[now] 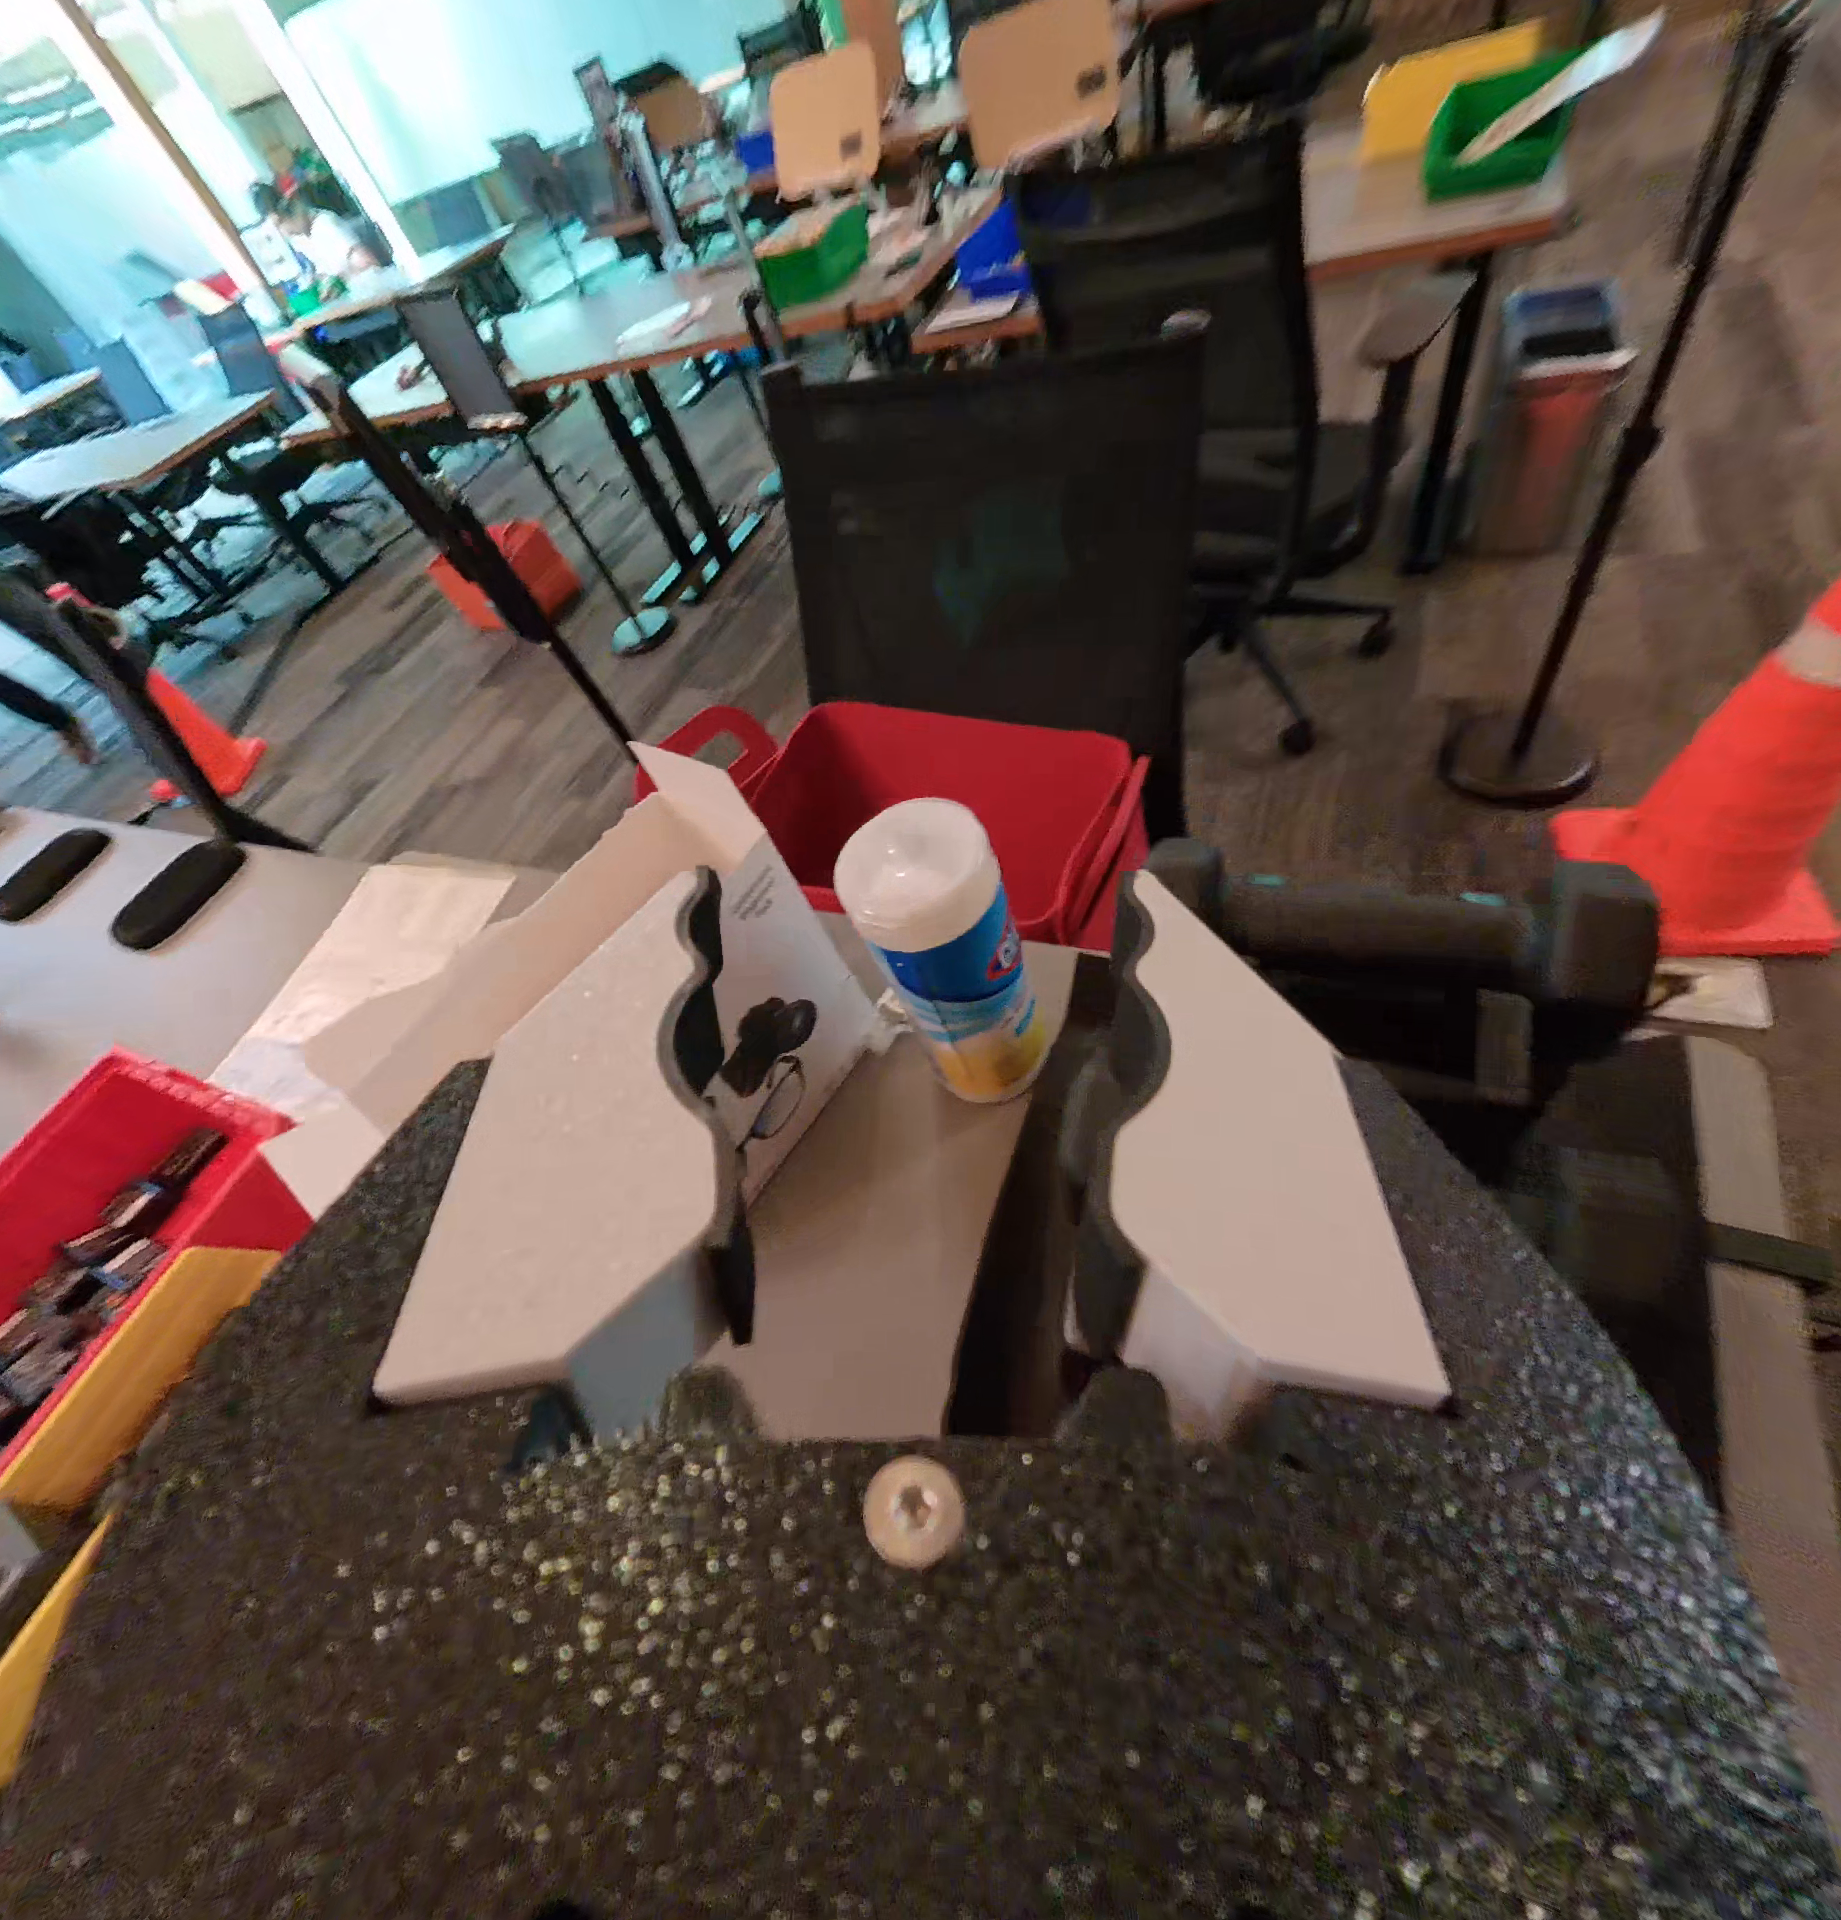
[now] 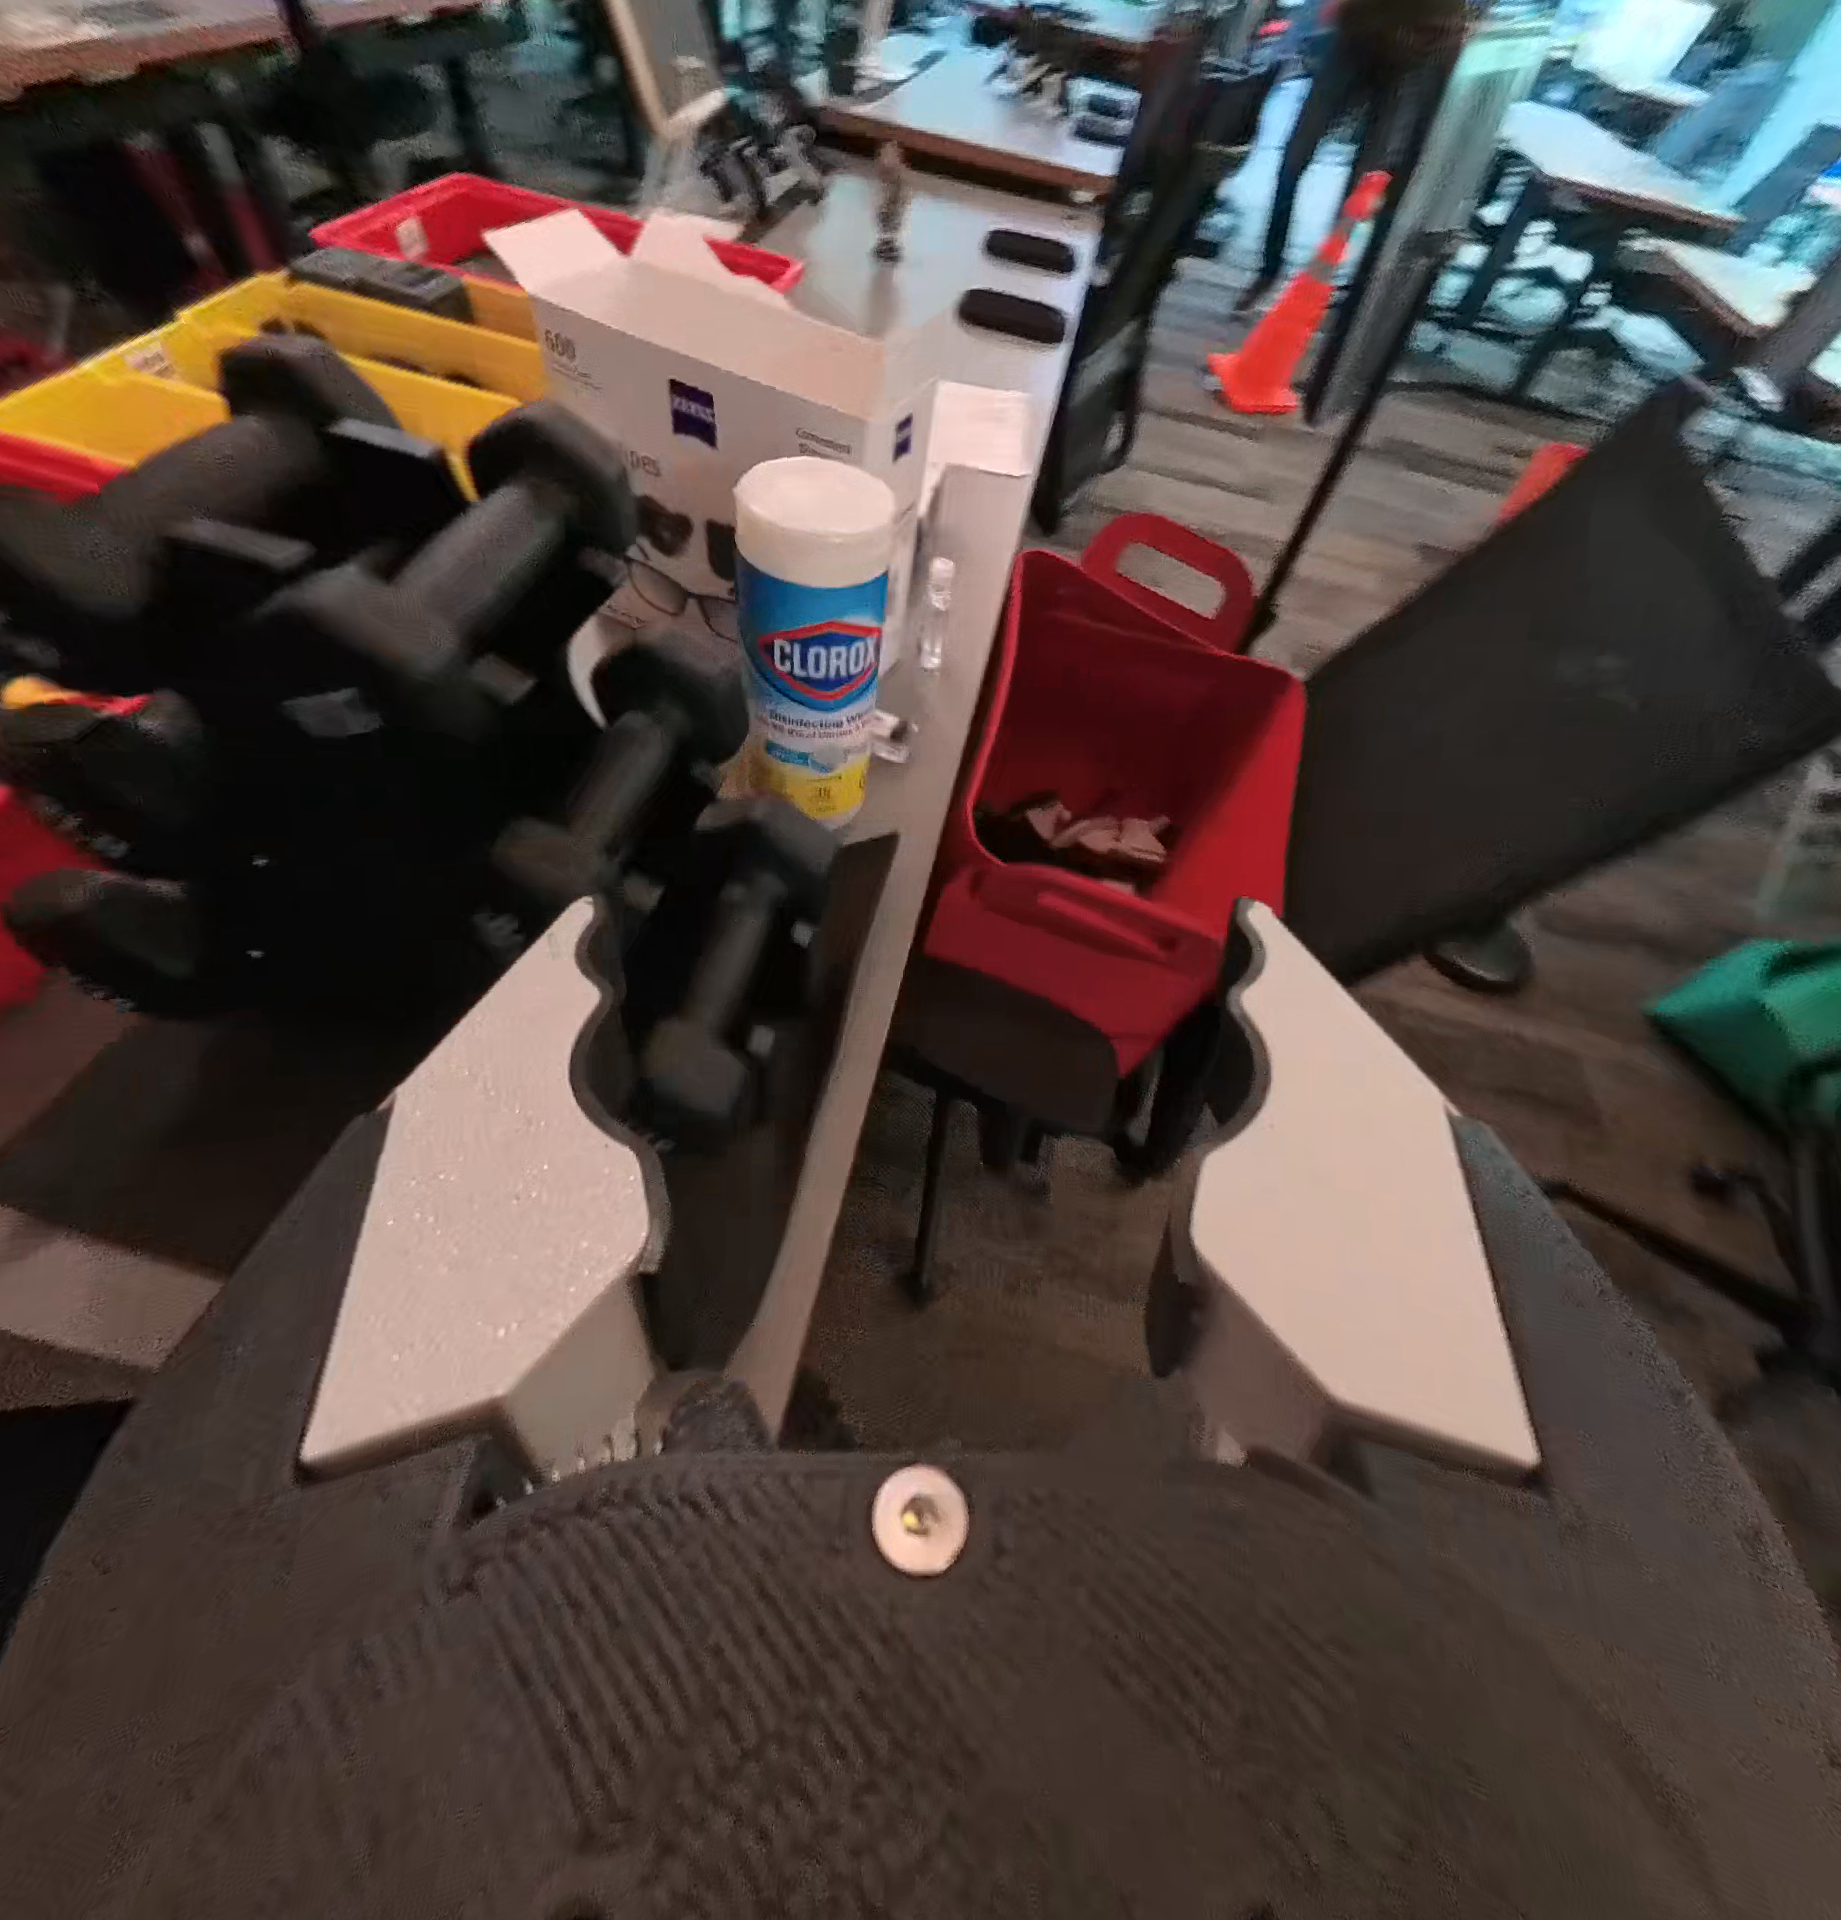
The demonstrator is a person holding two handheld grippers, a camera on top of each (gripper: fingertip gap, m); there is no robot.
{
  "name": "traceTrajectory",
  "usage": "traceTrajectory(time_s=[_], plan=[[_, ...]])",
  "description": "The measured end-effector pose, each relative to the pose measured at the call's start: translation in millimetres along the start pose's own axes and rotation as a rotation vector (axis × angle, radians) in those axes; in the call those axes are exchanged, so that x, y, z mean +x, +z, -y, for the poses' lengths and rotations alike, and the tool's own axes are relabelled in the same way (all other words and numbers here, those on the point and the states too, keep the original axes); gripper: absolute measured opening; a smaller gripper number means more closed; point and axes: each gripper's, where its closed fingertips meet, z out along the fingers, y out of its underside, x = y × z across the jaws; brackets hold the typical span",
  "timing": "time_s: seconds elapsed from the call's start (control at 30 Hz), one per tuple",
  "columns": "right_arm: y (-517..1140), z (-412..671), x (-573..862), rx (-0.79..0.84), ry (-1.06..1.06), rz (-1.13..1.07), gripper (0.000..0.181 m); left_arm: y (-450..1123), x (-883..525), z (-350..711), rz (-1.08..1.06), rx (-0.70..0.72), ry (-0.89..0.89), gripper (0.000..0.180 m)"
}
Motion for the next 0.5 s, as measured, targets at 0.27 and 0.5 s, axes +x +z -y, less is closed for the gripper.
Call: traceTrajectory(time_s=[0.27,0.5], plan=[[188.2,29.0,29.0,-0.009,-0.145,0.339,0.124,91.7,-12.9,-8.4,-0.011,-0.19,-0.008,0.077],[299.3,23.4,-7.1,-0.019,-0.287,0.681,0.129,161.1,-13.1,-21.6,-0.035,-0.433,-0.17,0.078]])
